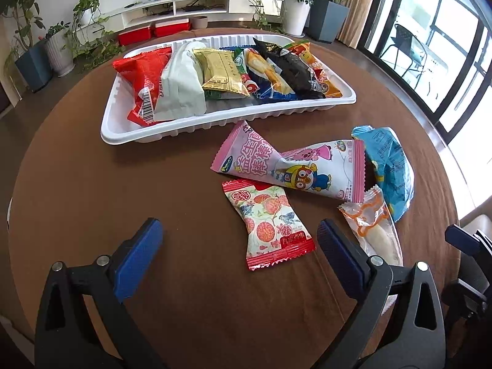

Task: Organize snacks
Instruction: 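Move both grippers back over the remaining snacks, then grasp the strawberry-print packet with the left gripper while the right gripper grasps the blue bag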

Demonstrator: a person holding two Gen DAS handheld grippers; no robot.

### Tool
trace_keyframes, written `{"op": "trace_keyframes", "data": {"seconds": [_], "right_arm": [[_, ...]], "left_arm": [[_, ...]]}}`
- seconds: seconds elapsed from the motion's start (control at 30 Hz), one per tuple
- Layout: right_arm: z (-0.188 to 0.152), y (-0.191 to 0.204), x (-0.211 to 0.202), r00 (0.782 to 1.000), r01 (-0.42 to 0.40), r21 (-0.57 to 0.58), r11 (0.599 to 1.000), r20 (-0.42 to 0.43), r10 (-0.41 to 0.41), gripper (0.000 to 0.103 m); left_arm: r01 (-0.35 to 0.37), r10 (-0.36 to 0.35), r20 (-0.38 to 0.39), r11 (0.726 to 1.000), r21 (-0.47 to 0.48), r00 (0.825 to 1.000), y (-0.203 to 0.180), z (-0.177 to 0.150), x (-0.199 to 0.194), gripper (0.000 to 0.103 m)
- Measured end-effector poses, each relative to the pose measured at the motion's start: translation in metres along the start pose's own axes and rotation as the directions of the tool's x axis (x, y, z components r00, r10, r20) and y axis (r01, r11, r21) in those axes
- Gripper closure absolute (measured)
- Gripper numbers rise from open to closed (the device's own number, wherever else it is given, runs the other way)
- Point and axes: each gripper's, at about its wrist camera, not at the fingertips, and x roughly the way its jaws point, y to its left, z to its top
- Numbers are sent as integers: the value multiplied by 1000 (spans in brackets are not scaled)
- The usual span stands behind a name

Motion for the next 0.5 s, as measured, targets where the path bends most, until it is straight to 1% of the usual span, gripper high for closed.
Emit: {"op": "trace_keyframes", "data": {"seconds": [0.07, 0.13, 0.2, 0.33, 0.4, 0.43, 0.5], "right_arm": [[0, -1, -1, 1000, -2, 2, 1000, 2, 2, 19], [0, -2, -1, 1000, 1, 6, 1000, 4, -1, 19], [0, -3, -2, 1000, 0, 10, 1000, 2, 0, 19], [0, -6, -1, 1000, 3, 16, 1000, -6, -3, 19], [0, -5, 0, 1000, 5, 15, 1000, -9, -5, 19], [0, -5, 0, 1000, 6, 15, 1000, -10, -6, 19], [1, -5, 0, 1000, 9, 15, 1000, -10, -9, 19]], "left_arm": [[-5, 6, -16, 1000, 16, 1000, -2, 5, 7, 3], [-1, 2, -32, 1000, 25, 1000, -5, 8, 13, 12], [-15, 16, -32, 999, 38, 999, -7, 12, 17, 19], [-20, 21, -33, 999, 51, 999, -7, 18, 21, 28], [-23, 25, -31, 998, 62, 999, -8, 19, 23, 38], [-20, 22, -29, 997, 68, 999, -9, 21, 24, 41], [-13, 15, -28, 997, 78, 999, -11, 23, 25, 52]]}}
